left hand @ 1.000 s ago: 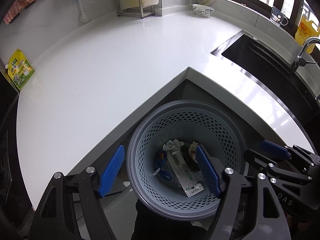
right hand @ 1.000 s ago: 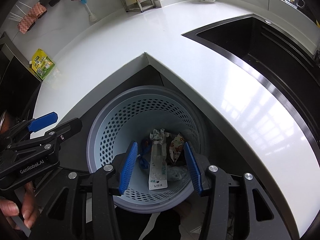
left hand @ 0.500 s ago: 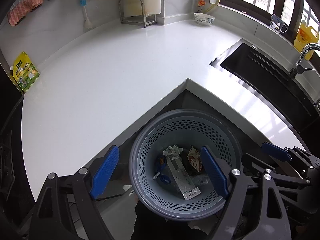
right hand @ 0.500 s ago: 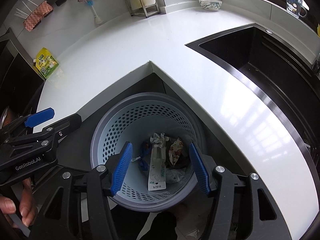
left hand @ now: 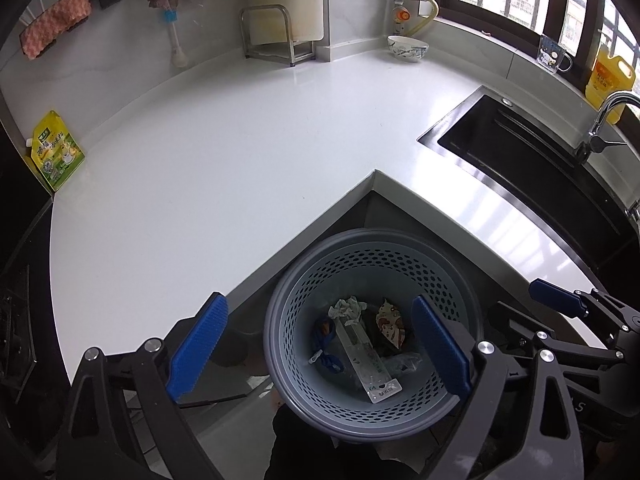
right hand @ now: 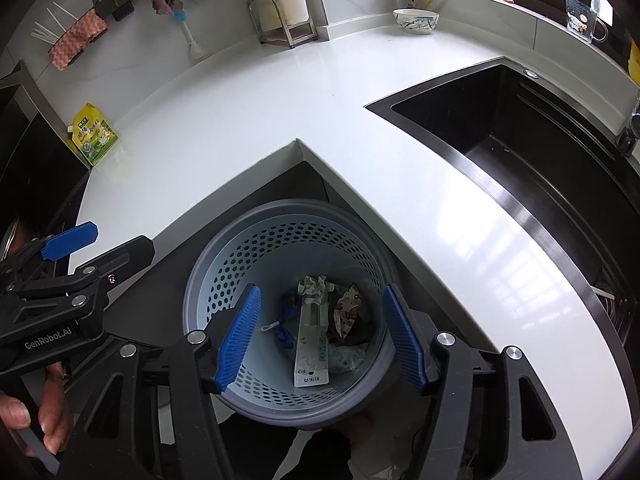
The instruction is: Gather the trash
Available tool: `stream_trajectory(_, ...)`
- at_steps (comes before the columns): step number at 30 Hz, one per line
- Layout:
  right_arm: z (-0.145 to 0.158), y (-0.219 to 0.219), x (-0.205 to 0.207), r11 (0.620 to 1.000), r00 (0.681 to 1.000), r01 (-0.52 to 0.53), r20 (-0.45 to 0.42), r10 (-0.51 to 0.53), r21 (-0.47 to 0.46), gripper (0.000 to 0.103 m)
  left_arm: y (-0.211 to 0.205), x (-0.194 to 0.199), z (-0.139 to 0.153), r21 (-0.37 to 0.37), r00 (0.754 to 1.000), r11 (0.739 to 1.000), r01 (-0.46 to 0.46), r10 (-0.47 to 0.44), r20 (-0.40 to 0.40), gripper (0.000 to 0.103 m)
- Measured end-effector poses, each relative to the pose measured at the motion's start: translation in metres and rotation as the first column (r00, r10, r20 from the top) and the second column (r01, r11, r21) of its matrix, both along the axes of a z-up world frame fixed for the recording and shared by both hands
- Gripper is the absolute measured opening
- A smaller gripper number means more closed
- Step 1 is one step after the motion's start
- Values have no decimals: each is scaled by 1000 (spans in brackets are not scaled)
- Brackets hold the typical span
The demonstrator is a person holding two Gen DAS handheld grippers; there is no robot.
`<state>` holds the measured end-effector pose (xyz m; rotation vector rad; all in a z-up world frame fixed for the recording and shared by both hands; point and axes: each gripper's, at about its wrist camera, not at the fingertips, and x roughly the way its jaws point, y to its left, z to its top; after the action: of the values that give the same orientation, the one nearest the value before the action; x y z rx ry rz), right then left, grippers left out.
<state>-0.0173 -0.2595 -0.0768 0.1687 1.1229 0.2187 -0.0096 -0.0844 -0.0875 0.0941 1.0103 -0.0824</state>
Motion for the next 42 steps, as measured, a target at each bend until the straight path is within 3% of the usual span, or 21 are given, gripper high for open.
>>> stream_trajectory(42,19,7,-5,1000,999,-17,46,18,-20,61,10,-5,13,6,999,999,-45,45,14,96)
